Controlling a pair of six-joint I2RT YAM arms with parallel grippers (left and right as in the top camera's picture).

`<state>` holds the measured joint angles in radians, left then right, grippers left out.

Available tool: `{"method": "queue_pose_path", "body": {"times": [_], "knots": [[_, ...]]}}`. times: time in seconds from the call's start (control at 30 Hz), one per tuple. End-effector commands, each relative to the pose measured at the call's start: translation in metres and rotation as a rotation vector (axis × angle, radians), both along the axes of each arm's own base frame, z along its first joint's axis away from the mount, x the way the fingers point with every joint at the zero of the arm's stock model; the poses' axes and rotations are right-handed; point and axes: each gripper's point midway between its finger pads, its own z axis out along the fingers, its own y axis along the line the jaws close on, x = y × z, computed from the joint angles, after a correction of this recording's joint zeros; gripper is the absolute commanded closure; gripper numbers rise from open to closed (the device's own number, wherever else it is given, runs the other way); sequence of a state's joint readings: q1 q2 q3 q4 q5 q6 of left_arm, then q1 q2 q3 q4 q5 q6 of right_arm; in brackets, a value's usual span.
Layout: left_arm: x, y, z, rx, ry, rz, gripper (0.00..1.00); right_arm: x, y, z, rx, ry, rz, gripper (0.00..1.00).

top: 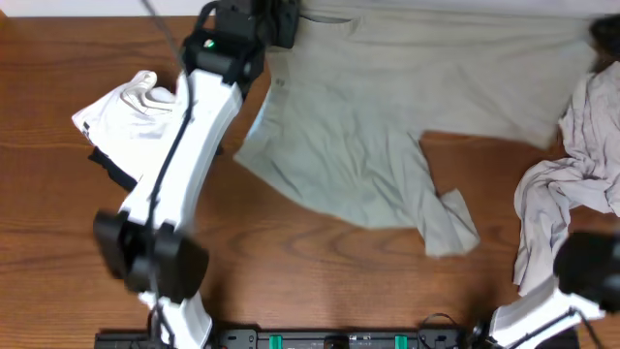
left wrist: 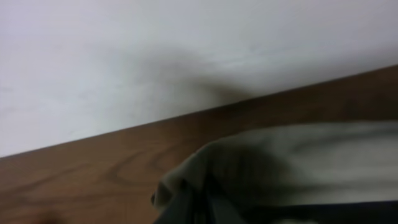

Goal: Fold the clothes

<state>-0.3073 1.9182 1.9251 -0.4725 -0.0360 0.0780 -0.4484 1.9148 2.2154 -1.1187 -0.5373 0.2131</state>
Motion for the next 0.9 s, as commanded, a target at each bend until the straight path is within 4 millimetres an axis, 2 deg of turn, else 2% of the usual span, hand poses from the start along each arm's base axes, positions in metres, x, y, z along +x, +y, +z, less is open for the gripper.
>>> {"method": "queue_pose_path", "body": {"times": [0.0,0.03,0.07,0.13,0.3,0.53,0.63,0.73,0.8,0.87], "knots": [[0.029,0.017,-0.026,0.035,-0.010,0.027,0.63,0.032,0.004,-0.038,-0.037,0.034,0.036,0.64],[0.035,0.018,-0.031,0.035,-0.011,0.033,0.39,0.039,0.006,-0.045,-0.037,0.038,0.044,0.58],[0.037,0.021,-0.033,0.035,-0.012,0.037,0.28,0.042,0.007,-0.051,-0.035,0.045,0.050,0.54],[0.036,0.030,-0.031,0.042,-0.008,0.057,0.19,0.043,0.007,-0.056,-0.043,0.055,0.066,0.49],[0.012,0.059,-0.002,0.066,0.002,0.119,0.13,0.024,0.016,-0.057,-0.064,0.099,0.119,0.45],[-0.062,0.077,0.049,0.078,0.049,0.120,0.08,-0.014,0.033,-0.049,-0.064,0.172,0.183,0.43],[-0.101,0.085,0.080,0.072,0.030,0.120,0.08,-0.030,0.040,-0.031,-0.080,0.158,0.199,0.43],[-0.143,0.094,0.111,0.061,-0.003,0.118,0.08,-0.056,0.050,0.001,-0.113,0.114,0.207,0.42],[-0.172,0.100,0.120,0.061,0.003,0.118,0.08,-0.077,0.059,0.025,-0.132,0.076,0.204,0.41],[-0.196,0.104,0.118,0.030,0.049,0.138,0.08,-0.097,0.067,0.043,-0.148,0.047,0.201,0.37]]}}
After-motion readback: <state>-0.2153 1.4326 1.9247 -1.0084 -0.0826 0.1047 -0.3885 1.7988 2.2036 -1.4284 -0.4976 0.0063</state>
